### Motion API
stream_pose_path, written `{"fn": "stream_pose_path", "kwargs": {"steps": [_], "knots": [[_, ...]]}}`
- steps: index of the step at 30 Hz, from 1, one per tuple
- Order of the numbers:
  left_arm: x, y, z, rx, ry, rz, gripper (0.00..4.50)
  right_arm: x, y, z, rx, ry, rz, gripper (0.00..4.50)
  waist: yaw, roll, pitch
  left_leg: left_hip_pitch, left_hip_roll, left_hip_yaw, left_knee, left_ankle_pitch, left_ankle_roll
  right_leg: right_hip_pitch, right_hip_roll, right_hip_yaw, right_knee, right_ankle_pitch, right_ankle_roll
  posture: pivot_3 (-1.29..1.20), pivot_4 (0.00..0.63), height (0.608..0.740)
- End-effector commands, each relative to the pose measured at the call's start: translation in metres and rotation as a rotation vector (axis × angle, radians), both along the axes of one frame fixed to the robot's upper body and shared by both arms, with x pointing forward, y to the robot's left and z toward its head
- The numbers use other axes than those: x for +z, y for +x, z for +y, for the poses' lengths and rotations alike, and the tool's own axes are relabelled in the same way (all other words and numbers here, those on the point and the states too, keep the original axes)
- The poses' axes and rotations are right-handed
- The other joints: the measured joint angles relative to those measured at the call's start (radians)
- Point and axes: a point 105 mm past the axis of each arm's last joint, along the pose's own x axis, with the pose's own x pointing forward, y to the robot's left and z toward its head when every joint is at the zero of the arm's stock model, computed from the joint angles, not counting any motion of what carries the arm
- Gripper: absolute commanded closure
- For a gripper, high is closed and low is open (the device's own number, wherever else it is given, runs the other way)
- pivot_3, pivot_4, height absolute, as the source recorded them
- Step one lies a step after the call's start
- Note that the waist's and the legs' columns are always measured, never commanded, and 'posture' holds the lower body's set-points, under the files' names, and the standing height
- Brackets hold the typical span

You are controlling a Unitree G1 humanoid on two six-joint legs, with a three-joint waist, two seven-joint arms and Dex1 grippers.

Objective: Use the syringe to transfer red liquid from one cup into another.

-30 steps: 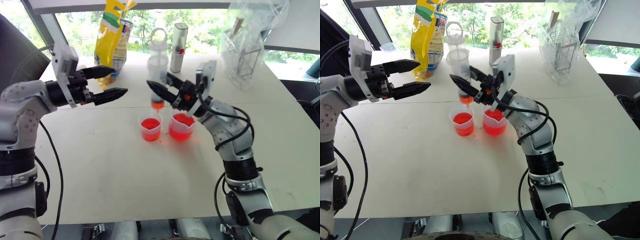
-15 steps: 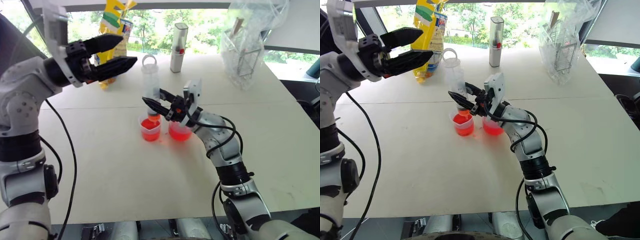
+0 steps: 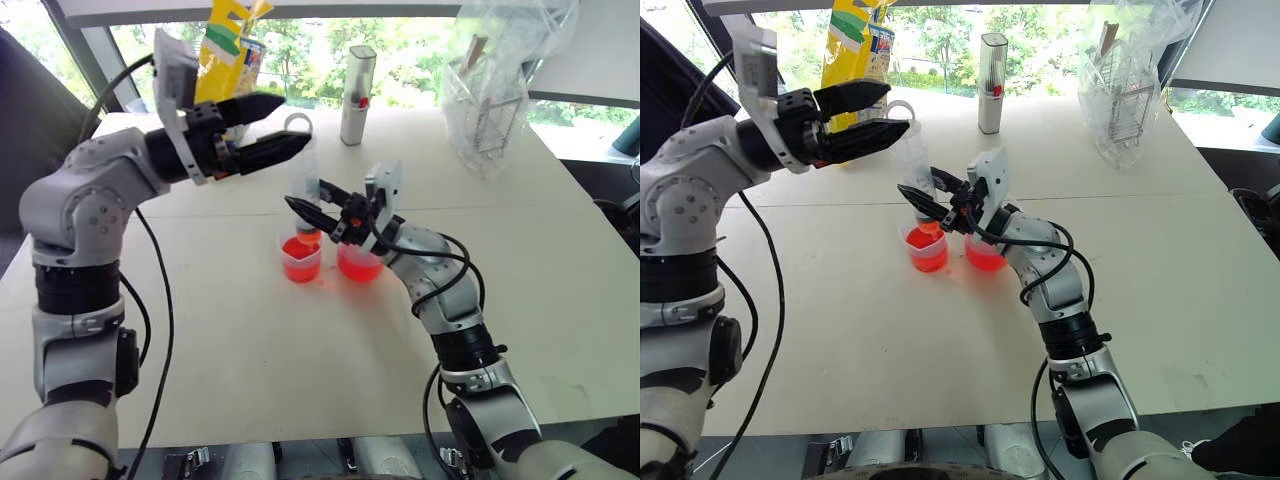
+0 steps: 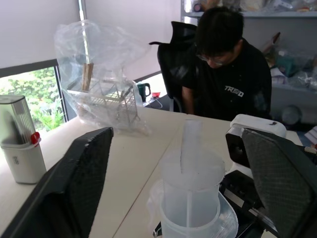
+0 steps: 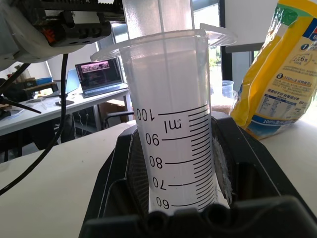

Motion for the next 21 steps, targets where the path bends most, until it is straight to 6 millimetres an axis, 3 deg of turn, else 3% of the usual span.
{"fn": "stream_pose_path", "kwargs": {"steps": [1, 6, 12, 21], "knots": [[0.008, -0.003, 0.000, -0.002, -0.005, -0.045, 2.08, 0.012, -0.005, 0.001, 0.006, 0.026, -0.050, 3.10, 0.000, 0.000, 0.000, 0.000, 0.000, 0.000, 0.000, 0.000, 0.000, 0.000, 0.000, 0.000, 0.000, 0.000, 0.000, 0.00, 0.150, 0.740], [0.006, -0.005, -0.002, -0.013, -0.001, -0.040, 4.48, 0.012, -0.006, 0.001, 0.011, 0.024, -0.050, 3.10, 0.000, 0.000, 0.000, 0.000, 0.000, 0.000, 0.000, 0.000, 0.000, 0.000, 0.000, 0.000, 0.000, 0.000, 0.000, 0.00, 0.150, 0.740], [-0.009, -0.007, -0.005, -0.020, 0.072, -0.032, 4.48, 0.019, -0.009, 0.004, 0.024, 0.032, -0.063, 3.10, 0.000, 0.000, 0.000, 0.000, 0.000, 0.000, 0.000, 0.000, 0.000, 0.000, 0.000, 0.000, 0.000, 0.000, 0.000, 0.00, 0.150, 0.740], [-0.032, -0.003, -0.005, -0.006, 0.148, -0.024, 4.48, 0.048, -0.012, 0.004, 0.032, 0.082, -0.098, 3.10, 0.000, 0.000, 0.000, 0.000, 0.000, 0.000, 0.000, 0.000, 0.000, 0.000, 0.000, 0.000, 0.000, 0.000, 0.000, 0.00, 0.150, 0.740]]}}
